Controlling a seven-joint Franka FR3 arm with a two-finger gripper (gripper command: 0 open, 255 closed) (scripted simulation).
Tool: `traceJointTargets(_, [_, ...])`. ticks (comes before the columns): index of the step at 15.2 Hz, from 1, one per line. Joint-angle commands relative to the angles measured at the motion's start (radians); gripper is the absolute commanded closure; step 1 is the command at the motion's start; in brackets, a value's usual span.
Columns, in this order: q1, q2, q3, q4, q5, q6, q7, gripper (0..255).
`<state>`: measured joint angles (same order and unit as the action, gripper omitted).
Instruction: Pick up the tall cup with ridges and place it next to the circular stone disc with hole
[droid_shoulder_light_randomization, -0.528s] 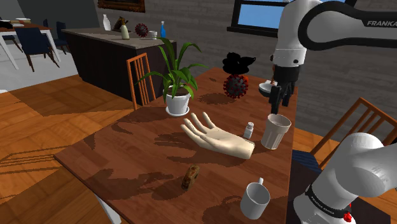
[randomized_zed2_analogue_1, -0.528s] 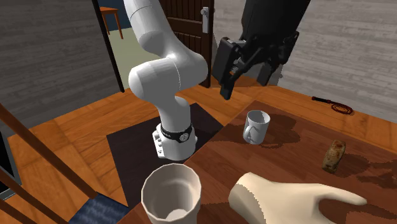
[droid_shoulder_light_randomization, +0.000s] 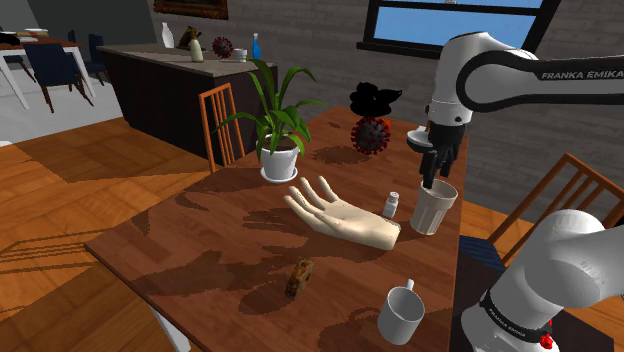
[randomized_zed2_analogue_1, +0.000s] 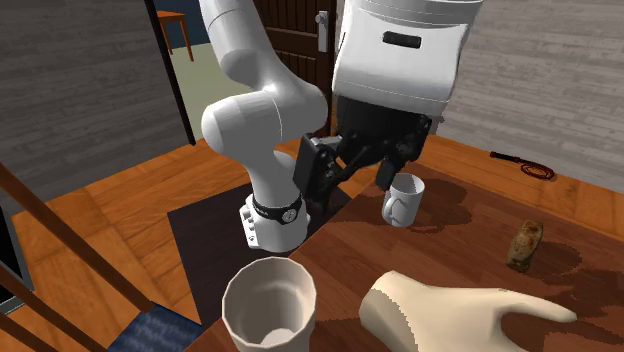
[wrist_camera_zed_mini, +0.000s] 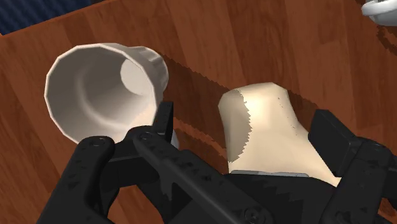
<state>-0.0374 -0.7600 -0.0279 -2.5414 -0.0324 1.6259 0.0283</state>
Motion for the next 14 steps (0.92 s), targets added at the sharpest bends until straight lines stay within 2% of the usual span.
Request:
traceJointTargets(1, [-0.021,0.011,-0.023,-0.044,-0.029,0.071,-0.015,0])
traceJointTargets(7, [-0.092,0.081,-0.101,-0.146,-0.119,0.288,-0.059,0])
traceJointTargets(14, [-0.101,0.108,-0.114,-0.215,-0.133,0.386,-0.058,0])
